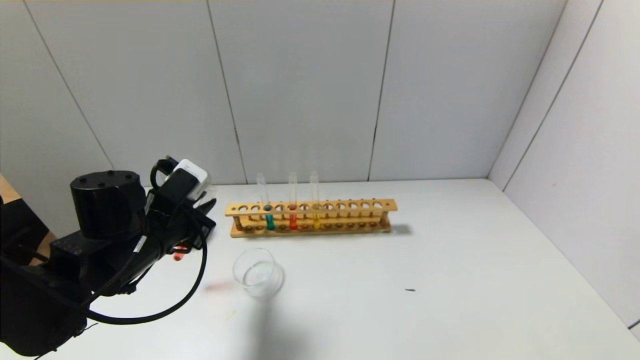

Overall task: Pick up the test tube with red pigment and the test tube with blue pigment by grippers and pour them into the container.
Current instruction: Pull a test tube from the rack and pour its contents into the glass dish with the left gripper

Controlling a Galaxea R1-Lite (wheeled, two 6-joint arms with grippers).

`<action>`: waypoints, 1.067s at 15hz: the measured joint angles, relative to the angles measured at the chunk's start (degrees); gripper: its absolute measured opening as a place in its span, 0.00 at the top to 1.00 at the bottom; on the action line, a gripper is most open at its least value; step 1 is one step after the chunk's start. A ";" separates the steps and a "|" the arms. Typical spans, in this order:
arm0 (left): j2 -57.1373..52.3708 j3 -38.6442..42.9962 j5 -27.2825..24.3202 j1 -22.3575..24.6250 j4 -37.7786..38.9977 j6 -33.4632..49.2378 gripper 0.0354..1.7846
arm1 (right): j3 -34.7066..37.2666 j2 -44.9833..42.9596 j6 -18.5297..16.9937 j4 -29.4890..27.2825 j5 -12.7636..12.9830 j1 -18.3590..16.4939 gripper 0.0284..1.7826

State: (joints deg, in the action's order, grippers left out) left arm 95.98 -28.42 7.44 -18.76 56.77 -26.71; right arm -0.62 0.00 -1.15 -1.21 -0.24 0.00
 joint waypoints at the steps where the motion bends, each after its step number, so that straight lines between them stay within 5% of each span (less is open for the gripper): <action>1: -0.15 0.59 0.11 -0.50 0.00 -0.77 0.84 | 0.00 0.00 0.00 0.00 0.02 0.00 0.04; 6: -0.72 1.60 1.29 -1.33 -2.97 -3.80 0.84 | 0.00 0.00 0.00 0.00 0.02 0.00 0.04; 16: -4.80 -1.35 5.51 -6.56 -22.87 -9.67 0.84 | 0.00 0.00 0.02 -0.02 0.00 0.00 0.04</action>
State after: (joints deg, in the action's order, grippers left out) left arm 91.17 -29.77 12.95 -25.32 33.90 -36.38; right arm -0.62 0.00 -1.12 -1.23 -0.24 0.00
